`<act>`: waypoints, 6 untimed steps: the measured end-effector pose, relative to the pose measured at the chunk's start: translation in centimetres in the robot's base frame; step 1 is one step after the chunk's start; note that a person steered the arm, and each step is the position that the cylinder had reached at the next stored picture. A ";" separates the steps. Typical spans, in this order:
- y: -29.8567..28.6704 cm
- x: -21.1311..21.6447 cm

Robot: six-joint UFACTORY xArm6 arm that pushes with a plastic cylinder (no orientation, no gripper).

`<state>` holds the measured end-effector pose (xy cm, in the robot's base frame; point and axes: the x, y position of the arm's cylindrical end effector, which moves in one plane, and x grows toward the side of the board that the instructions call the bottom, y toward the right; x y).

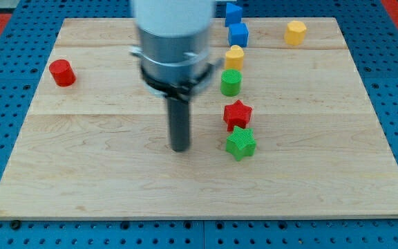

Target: Move the red circle to the right side

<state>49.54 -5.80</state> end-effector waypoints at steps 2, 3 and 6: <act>-2.1 -1.9; -4.1 0.2; -13.6 0.2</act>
<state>49.72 -19.35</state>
